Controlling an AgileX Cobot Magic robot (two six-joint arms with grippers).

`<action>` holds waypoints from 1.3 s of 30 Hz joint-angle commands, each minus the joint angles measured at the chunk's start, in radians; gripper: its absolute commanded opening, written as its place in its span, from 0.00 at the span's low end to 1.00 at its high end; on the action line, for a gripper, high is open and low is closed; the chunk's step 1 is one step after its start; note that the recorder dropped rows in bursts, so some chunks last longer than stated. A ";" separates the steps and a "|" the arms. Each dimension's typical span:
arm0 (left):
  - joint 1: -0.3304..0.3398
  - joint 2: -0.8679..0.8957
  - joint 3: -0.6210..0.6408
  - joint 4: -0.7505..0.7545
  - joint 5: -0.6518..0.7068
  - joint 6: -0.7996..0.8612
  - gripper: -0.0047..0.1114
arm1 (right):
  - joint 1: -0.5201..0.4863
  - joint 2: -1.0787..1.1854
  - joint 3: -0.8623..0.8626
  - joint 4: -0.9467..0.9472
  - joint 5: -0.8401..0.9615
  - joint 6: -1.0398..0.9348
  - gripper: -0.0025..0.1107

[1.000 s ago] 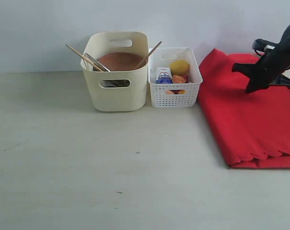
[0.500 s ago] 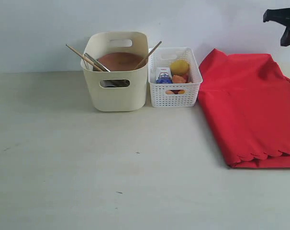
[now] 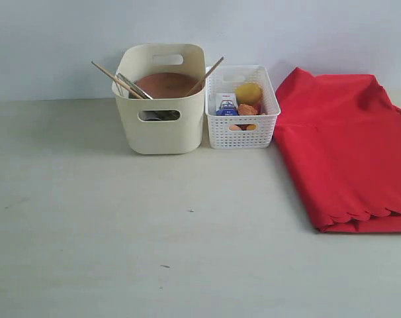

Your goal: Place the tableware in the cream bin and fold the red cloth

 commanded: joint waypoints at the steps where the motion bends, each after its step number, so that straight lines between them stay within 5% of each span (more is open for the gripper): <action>1: 0.006 -0.005 0.004 -0.003 -0.012 0.000 0.04 | -0.001 -0.211 0.154 -0.004 -0.092 -0.033 0.03; 13: 0.006 -0.005 0.004 -0.003 -0.012 0.000 0.04 | 0.004 -0.681 0.475 0.054 -0.213 -0.100 0.03; 20: 0.006 -0.005 0.004 -0.003 -0.012 0.000 0.04 | 0.153 -0.986 0.693 0.084 -0.231 -0.229 0.03; 39: 0.006 -0.005 0.004 -0.003 -0.012 0.000 0.04 | 0.177 -1.073 0.733 0.177 -0.216 -0.217 0.03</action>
